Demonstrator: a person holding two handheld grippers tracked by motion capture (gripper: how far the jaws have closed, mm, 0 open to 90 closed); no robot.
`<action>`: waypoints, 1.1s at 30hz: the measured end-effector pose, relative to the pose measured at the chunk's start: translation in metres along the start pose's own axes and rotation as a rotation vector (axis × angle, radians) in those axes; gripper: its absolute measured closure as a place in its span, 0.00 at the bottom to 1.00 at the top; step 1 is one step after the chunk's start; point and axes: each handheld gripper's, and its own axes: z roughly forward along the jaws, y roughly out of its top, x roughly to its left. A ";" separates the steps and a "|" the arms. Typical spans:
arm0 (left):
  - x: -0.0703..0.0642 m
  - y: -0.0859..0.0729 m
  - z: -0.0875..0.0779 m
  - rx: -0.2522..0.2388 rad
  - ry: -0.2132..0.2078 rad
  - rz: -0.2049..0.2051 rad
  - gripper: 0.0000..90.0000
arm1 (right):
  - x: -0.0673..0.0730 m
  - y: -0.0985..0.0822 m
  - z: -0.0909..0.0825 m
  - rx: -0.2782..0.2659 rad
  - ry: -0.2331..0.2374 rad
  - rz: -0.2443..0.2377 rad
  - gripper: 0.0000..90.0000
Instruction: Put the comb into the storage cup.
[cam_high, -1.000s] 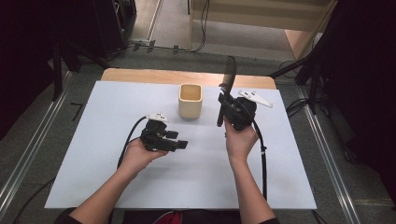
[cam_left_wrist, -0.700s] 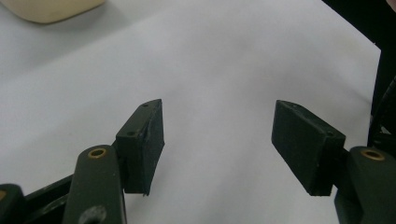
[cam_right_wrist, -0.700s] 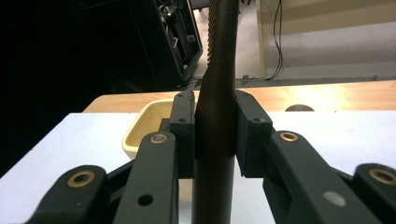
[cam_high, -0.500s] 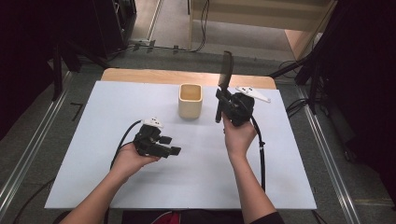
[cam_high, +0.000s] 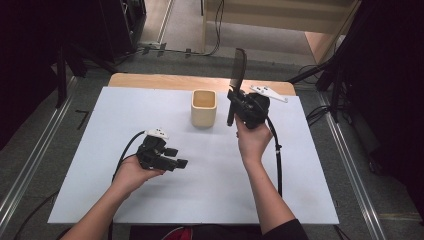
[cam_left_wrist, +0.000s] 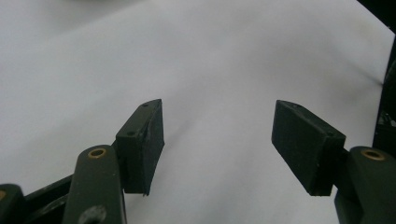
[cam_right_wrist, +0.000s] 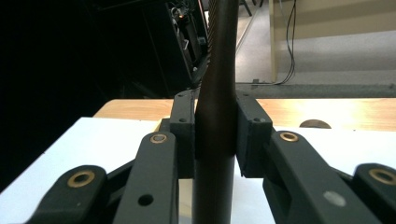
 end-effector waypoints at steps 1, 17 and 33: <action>0.001 -0.001 -0.001 0.005 0.002 0.002 0.40 | 0.001 0.001 0.001 0.001 -0.004 -0.007 0.78; 0.005 -0.010 -0.016 -0.004 0.021 -0.022 0.37 | 0.005 0.021 0.009 -0.007 0.030 0.028 0.78; 0.011 -0.022 -0.031 -0.002 0.037 -0.040 0.37 | 0.015 0.040 0.023 -0.017 0.037 0.018 0.78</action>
